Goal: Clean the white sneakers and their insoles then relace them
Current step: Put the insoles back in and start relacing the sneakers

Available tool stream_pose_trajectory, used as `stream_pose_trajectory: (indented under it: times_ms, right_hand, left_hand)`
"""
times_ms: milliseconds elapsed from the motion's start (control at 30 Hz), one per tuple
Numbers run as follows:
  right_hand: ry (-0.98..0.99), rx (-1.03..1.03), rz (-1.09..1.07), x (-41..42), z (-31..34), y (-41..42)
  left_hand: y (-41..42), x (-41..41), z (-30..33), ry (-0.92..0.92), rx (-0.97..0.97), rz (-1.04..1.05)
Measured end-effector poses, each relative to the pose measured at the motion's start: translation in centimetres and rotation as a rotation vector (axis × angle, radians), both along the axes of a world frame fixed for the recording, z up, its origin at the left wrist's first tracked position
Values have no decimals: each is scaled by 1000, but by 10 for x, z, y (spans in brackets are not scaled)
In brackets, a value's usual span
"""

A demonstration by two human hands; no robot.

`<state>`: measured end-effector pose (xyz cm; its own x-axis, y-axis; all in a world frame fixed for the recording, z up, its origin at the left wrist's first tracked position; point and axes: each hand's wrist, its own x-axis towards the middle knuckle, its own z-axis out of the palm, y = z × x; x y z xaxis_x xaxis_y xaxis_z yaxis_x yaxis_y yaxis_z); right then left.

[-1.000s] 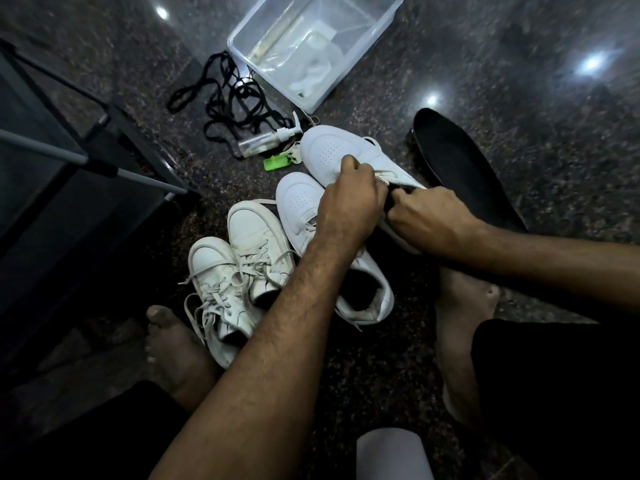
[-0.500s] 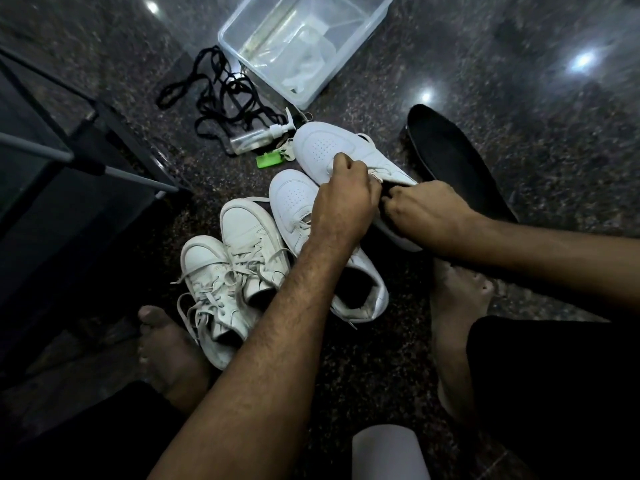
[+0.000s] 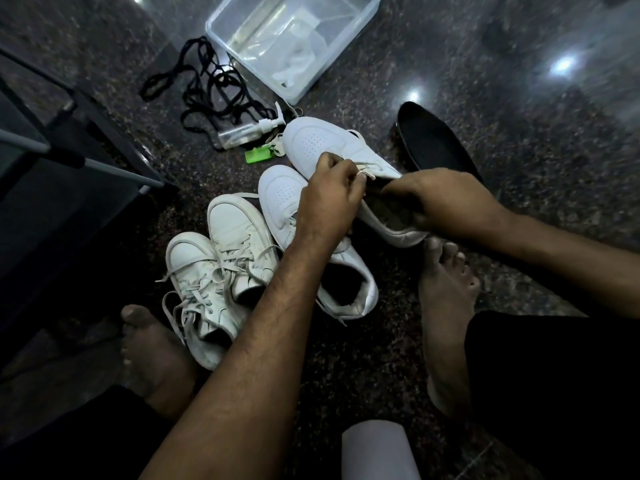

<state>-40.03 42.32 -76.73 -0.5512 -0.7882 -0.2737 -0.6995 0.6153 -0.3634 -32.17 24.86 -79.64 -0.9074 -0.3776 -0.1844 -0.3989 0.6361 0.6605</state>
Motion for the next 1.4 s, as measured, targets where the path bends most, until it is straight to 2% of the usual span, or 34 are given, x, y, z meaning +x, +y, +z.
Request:
stream_pose_trajectory:
  times_ms: [100, 167, 233, 300, 367, 467, 533, 667, 833, 967, 1033, 1100, 1167, 1233, 1333, 1400]
  right_hand:
    - [-173, -314, -186, -4, 4, 20]
    - [-143, -395, -280, -7, 2, 32]
    - [-12, -362, -352, -15, -8, 43]
    - [99, -151, -411, -23, -27, 54]
    - [96, 90, -466, -25, -45, 59]
    - [143, 195, -464, -17, -63, 61]
    - [165, 200, -466, -15, -69, 61]
    - [6, 133, -627, -28, -67, 59]
    - [-62, 138, -670, -35, -62, 62]
    - [-205, -119, -700, -26, -52, 58]
    - [-319, -258, -634, -21, -38, 58]
    - [-383, -250, -406, -20, -18, 62]
    - [-410, -129, -144, -21, 6, 68]
    - [-445, 15, 15, -25, 25, 76]
    - [-516, 208, 113, -28, 44, 84]
    - [-442, 356, 172, -26, 55, 85]
  left_hand:
    - [3, 0, -7, 7, 82, 67]
    - [3, -2, -11, -18, 132, 88]
    - [2, -4, -12, -50, 145, 92]
    - [4, -8, -13, -75, 123, 97]
    - [9, -10, -14, -96, 96, 108]
    - [15, -15, -13, -165, 51, 118]
    - [16, -19, -12, -201, 19, 133]
    - [22, -22, -17, -229, -87, 147]
    - [32, -25, -20, -230, -291, 160]
    - [33, -22, -19, -232, -363, 119]
    - [31, -23, -19, -227, -345, 111]
    - [32, -22, -18, -208, -319, 105]
    - [30, -19, -18, -169, -248, 124]
    - [29, -19, -16, -130, -143, 176]
    - [24, -26, -18, -225, -305, 143]
    - [24, -32, -14, -269, -327, 123]
